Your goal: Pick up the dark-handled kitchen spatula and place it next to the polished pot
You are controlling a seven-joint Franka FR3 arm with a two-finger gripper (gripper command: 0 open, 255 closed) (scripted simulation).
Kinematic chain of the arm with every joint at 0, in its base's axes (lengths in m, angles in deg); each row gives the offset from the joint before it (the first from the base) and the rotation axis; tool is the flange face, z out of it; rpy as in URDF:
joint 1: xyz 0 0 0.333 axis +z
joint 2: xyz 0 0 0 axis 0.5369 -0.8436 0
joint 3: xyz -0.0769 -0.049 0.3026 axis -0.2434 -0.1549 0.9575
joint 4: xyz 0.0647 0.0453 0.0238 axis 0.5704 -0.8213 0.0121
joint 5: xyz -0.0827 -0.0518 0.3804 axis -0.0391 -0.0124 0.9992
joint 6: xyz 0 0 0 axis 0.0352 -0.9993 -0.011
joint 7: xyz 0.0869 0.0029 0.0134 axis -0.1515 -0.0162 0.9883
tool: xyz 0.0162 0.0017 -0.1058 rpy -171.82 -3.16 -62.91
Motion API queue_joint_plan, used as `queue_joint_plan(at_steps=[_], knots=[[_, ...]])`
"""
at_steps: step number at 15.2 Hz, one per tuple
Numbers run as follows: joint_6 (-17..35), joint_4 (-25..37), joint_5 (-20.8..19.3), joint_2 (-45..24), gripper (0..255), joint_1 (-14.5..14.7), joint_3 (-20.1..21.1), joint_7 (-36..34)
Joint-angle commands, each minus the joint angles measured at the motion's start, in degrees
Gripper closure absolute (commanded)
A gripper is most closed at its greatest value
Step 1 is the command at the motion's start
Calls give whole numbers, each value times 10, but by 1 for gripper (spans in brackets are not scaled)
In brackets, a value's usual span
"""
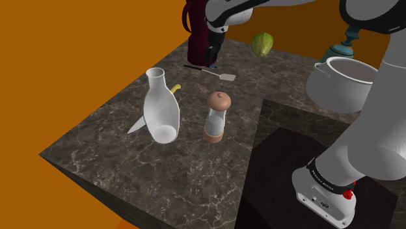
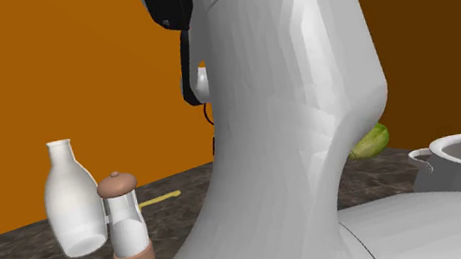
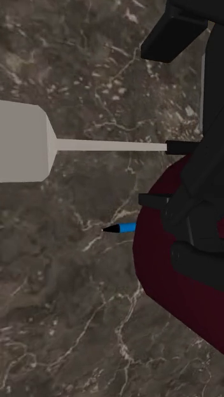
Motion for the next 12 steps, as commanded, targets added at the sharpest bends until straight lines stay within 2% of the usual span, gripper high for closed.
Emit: queue_joint_plan(at_steps=[1, 7, 12], knots=[[4, 20, 3, -25, 0, -2, 3, 11], [40, 7, 7, -48, 0, -3, 6, 14], [44, 6, 8, -51, 0, -3, 6, 14]])
